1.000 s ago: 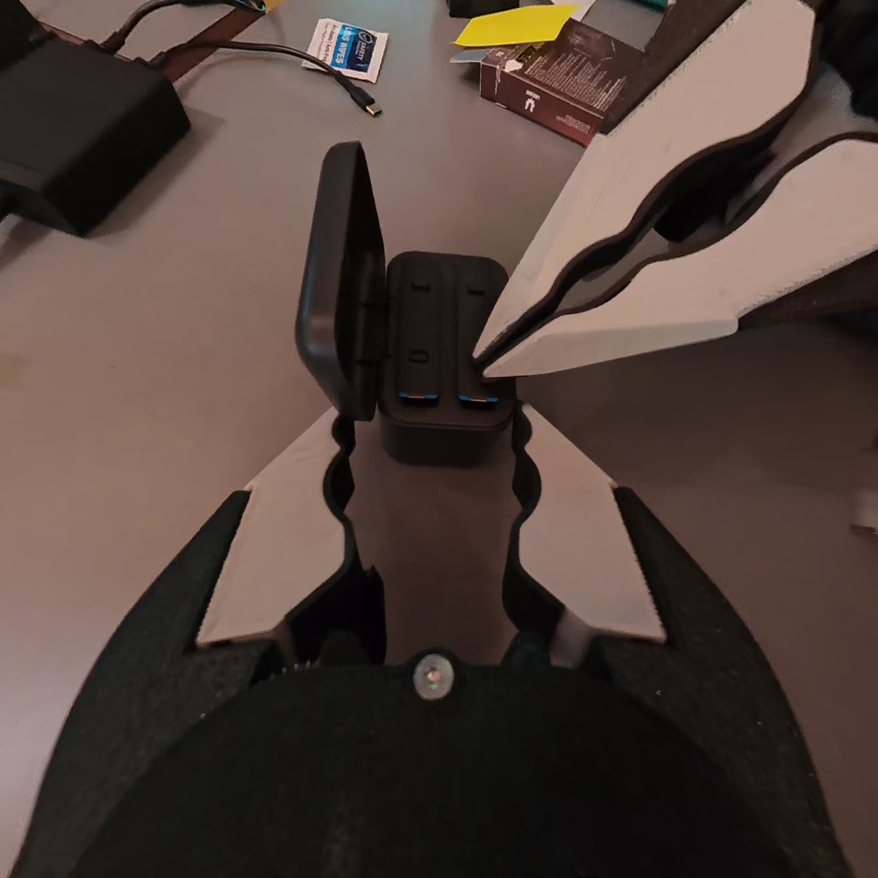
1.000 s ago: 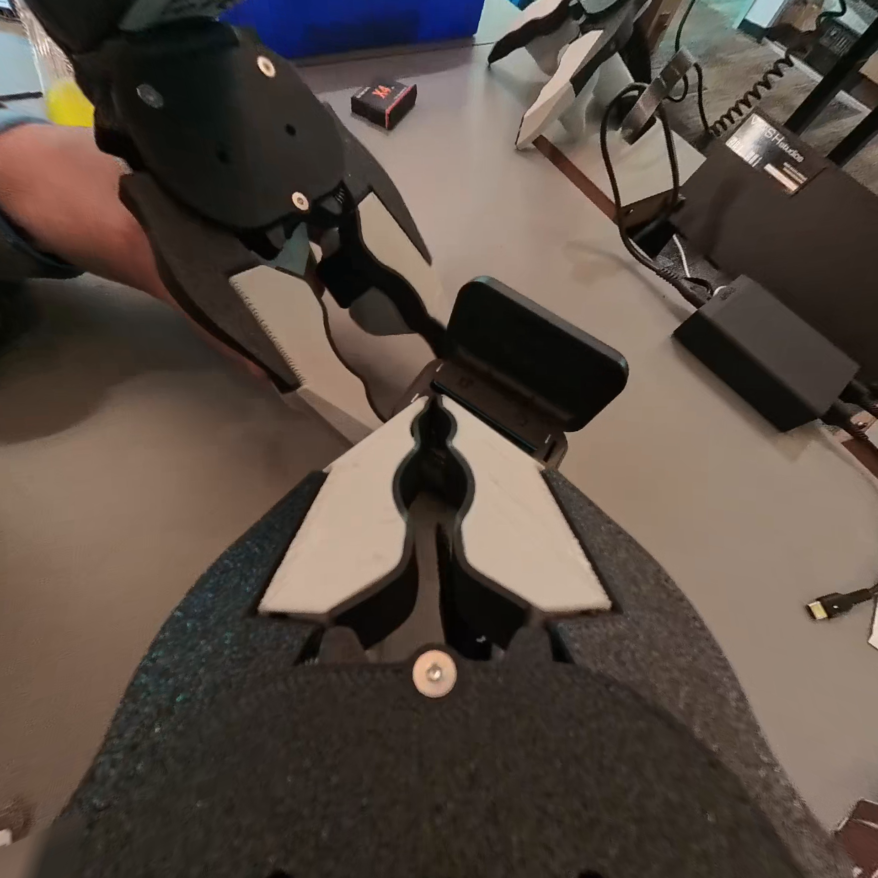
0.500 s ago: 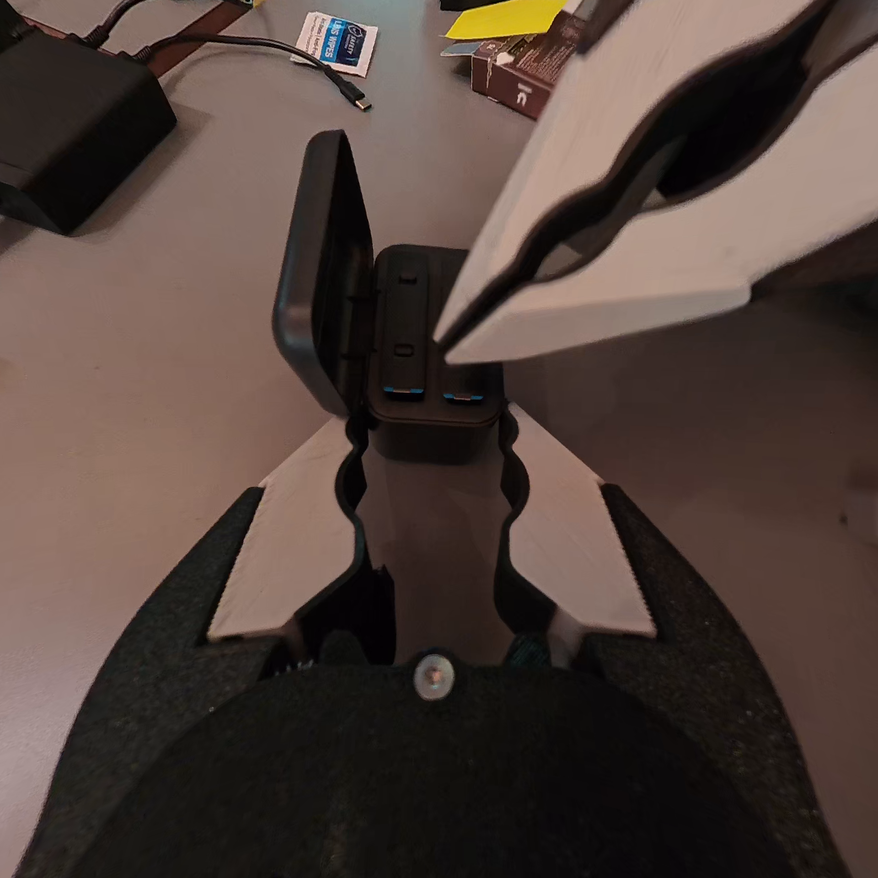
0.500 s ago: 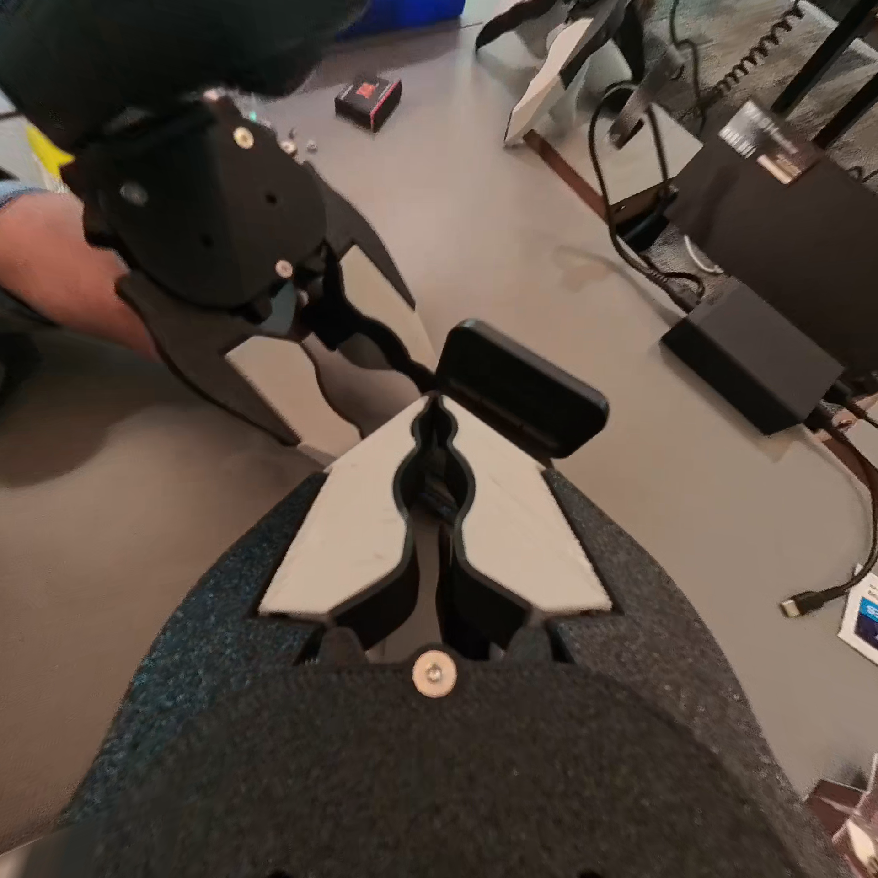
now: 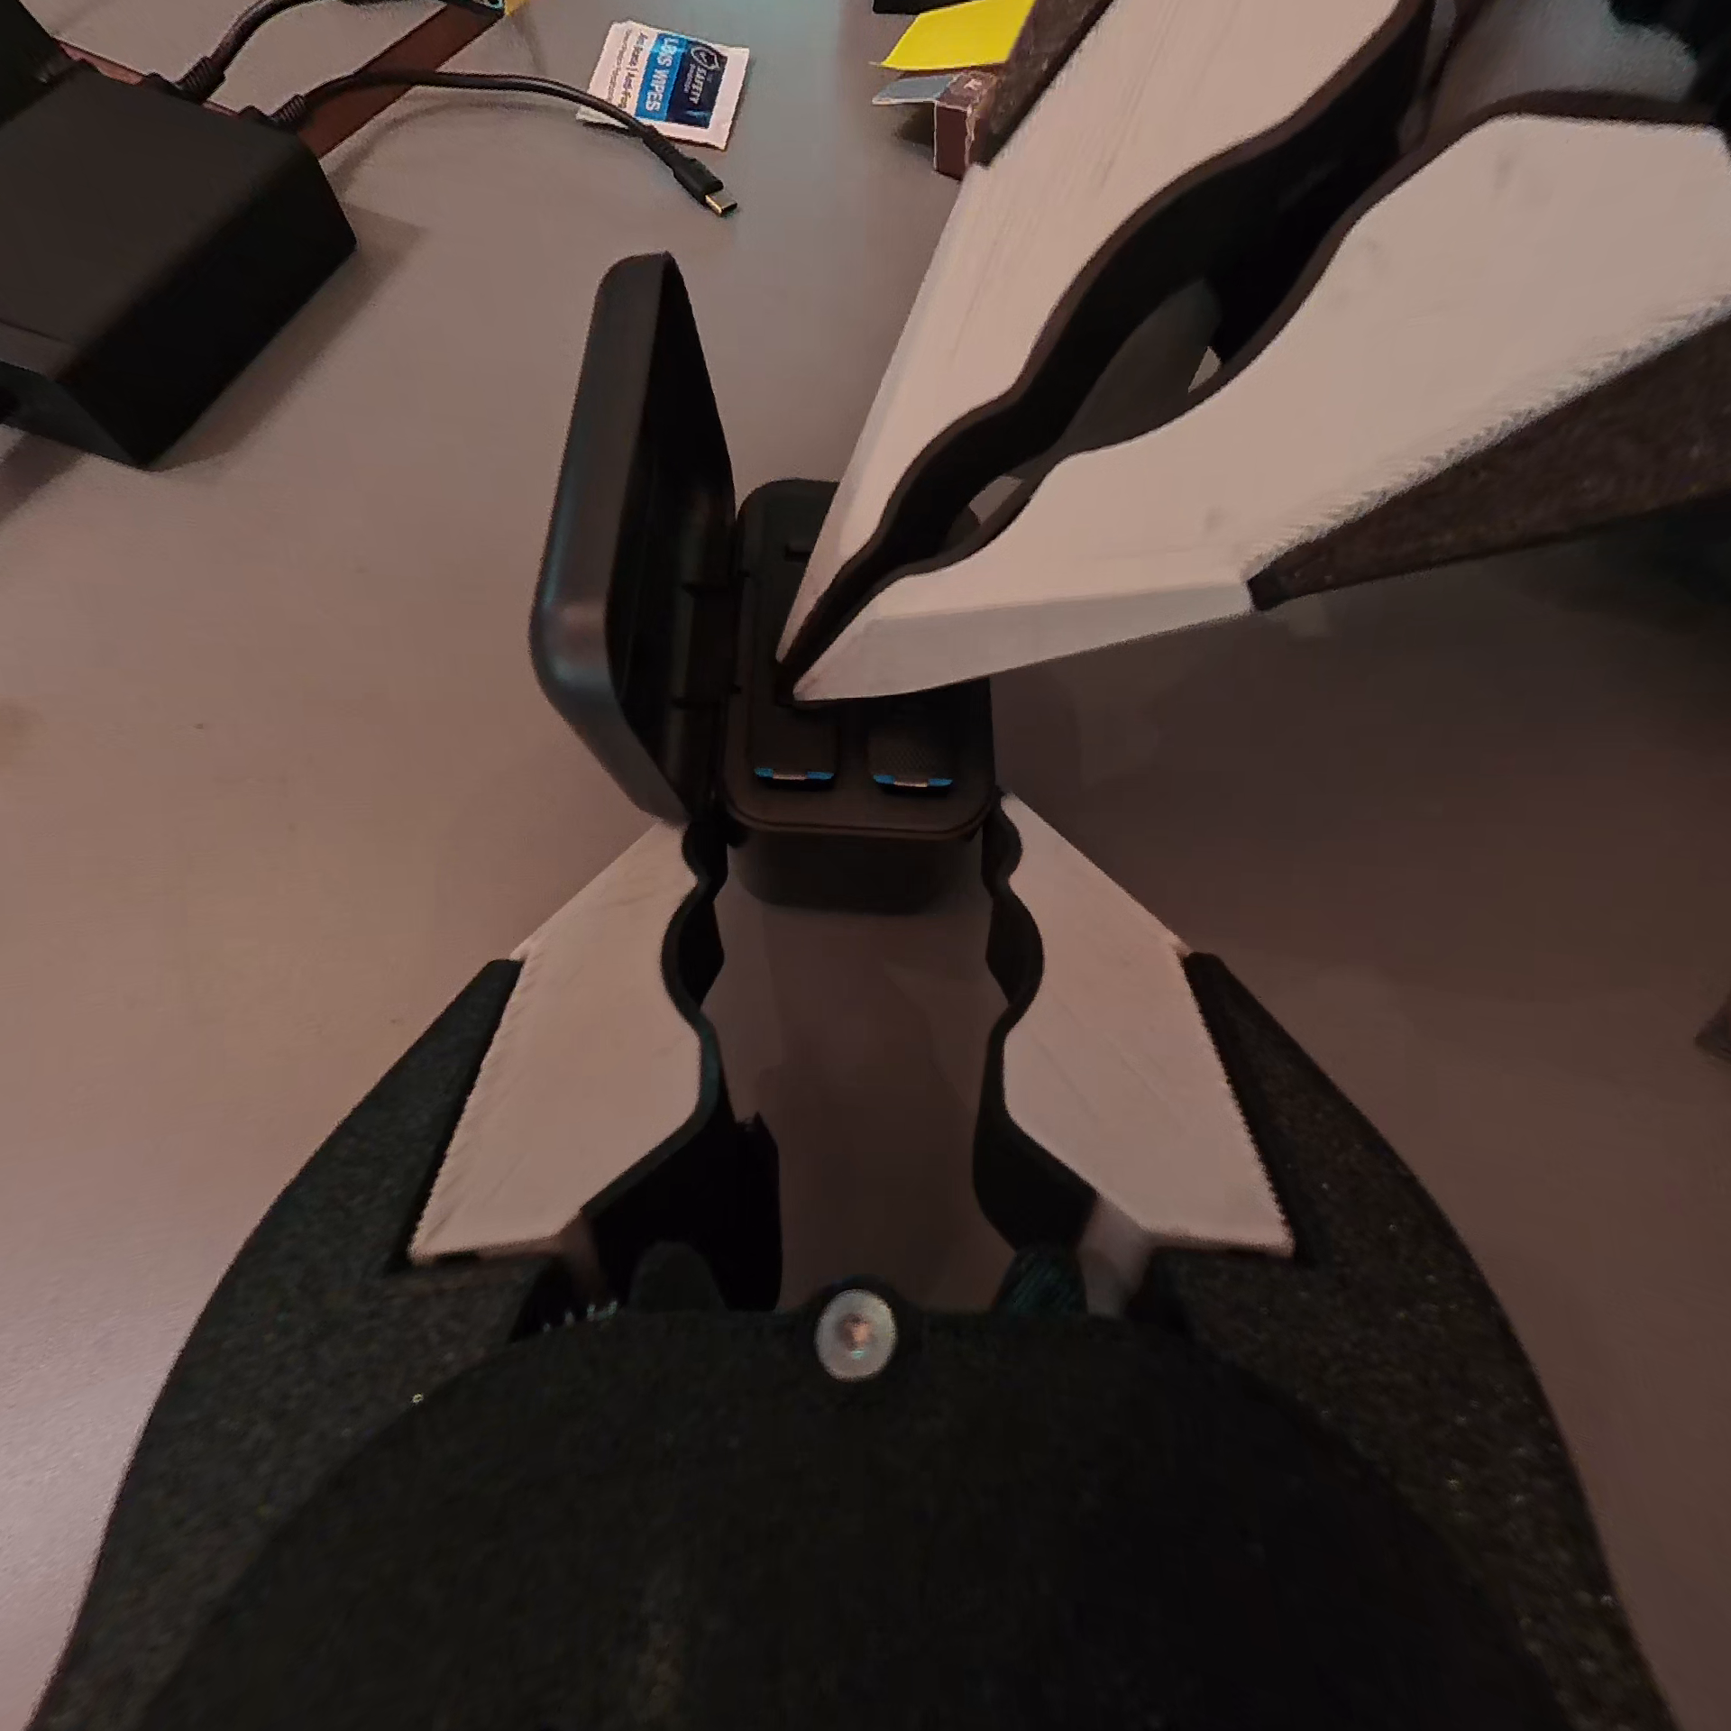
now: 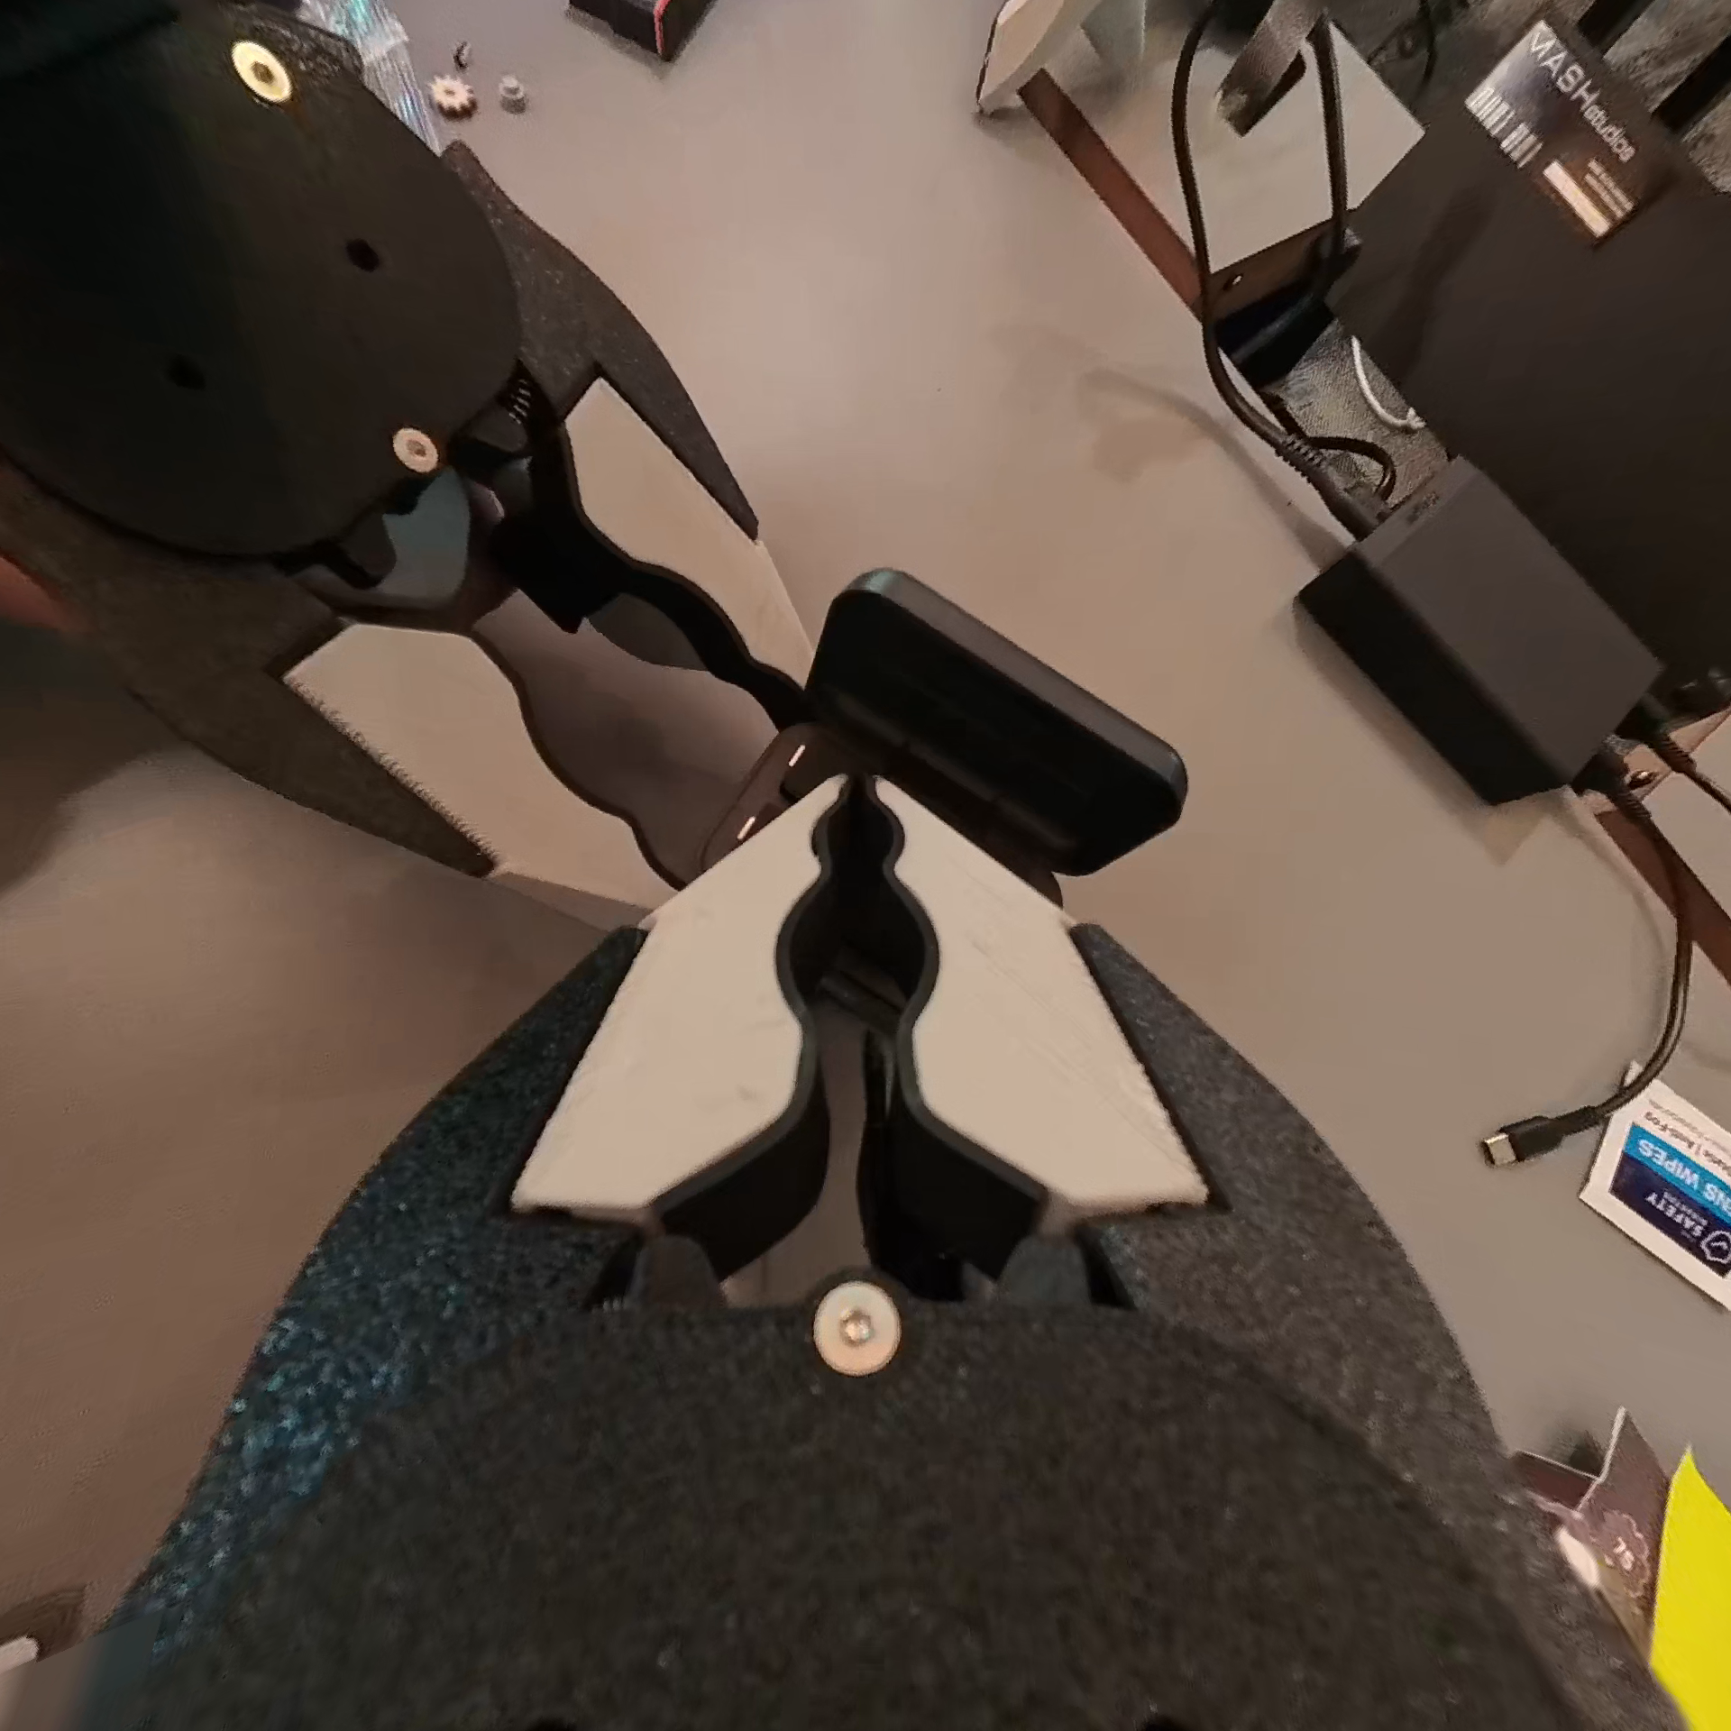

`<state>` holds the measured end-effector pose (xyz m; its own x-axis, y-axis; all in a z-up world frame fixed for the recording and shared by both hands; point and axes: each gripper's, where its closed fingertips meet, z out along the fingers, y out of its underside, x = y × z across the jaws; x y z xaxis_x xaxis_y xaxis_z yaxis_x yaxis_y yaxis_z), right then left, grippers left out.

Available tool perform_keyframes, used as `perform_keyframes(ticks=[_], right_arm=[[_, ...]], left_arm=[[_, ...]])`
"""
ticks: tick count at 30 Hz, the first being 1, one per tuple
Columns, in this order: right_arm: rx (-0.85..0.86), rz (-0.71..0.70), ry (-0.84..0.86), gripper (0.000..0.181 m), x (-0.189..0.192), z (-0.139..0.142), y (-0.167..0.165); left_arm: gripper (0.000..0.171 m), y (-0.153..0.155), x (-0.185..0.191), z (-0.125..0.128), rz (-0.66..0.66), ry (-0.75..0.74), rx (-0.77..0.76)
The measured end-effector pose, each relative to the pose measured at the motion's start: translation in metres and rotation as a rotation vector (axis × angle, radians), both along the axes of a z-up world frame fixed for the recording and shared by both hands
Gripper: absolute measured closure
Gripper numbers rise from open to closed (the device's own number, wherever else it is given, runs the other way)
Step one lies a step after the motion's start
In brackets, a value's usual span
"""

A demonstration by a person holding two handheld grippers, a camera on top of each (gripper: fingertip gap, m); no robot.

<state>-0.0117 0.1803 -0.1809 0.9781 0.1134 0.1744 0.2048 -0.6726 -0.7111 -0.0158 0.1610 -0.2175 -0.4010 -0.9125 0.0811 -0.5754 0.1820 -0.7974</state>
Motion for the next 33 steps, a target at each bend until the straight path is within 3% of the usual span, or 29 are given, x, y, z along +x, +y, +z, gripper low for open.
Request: perform_keyframes(ticks=[4,8,13,15,17,21,30,33], right_arm=[[-0.012,-0.008,0.05,0.181,0.002,0.003,0.0],[0.12,-0.051,0.125,0.181,0.017,0.024,-0.016],[0.161,-0.143,0.312,0.175,0.032,0.009,-0.055],[0.197,-0.166,0.448,0.172,0.027,0.004,-0.065],[0.23,-0.177,0.562,0.168,0.022,0.001,-0.07],[0.302,-0.187,0.591,0.162,0.026,0.0,-0.066],[0.366,-0.188,0.524,0.151,0.041,0.003,-0.045],[0.323,-0.145,0.646,0.152,0.05,-0.001,-0.022]], left_arm=[[0.117,0.0,0.0,0.0,0.001,-0.001,0.004],[0.117,0.0,0.0,0.0,0.002,-0.002,0.007],[0.117,0.0,0.0,0.0,0.0,0.003,-0.006],[0.117,0.001,0.001,0.002,-0.002,0.028,-0.085],[0.118,0.004,0.003,0.005,0.013,0.091,-0.26],[0.118,0.015,0.007,0.011,0.044,0.228,-0.612],[0.118,0.024,0.011,0.011,0.029,0.281,-0.691],[0.118,0.025,0.01,0.011,0.02,0.289,-0.698]])
